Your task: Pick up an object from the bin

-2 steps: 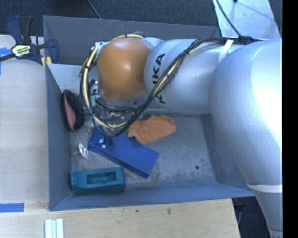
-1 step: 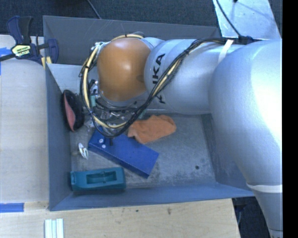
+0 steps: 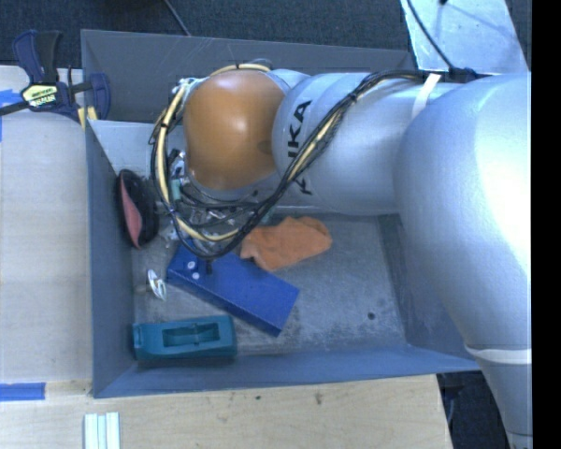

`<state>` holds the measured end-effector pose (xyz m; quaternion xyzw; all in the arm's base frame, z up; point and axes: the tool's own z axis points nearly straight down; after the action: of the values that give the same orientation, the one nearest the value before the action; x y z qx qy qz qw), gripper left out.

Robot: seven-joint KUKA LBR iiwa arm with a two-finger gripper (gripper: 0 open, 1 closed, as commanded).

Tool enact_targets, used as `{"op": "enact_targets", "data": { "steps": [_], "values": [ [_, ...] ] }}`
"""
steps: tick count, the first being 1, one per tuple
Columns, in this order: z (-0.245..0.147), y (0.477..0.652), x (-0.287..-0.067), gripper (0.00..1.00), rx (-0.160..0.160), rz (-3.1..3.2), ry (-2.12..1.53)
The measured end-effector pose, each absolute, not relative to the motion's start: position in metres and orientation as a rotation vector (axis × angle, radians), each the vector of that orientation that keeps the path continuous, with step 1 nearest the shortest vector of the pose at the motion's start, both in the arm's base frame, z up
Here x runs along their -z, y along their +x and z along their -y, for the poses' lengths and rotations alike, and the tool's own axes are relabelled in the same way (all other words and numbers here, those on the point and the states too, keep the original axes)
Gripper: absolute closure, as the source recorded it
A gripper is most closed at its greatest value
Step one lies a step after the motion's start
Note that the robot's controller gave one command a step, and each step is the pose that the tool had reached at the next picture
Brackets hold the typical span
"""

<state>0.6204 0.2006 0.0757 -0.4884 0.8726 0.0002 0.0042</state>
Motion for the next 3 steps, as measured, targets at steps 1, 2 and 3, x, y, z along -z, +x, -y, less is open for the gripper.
{"op": "enact_targets", "data": {
  "steps": [1,2,3],
  "values": [
    [-0.201,0.621,-0.081,1.00,-0.001,-2.734,-1.530],
    [-0.200,0.619,-0.088,1.00,-0.003,-2.741,-1.532],
    [-0.200,0.618,-0.108,1.00,-0.004,-2.746,-1.533]
  ]
}}
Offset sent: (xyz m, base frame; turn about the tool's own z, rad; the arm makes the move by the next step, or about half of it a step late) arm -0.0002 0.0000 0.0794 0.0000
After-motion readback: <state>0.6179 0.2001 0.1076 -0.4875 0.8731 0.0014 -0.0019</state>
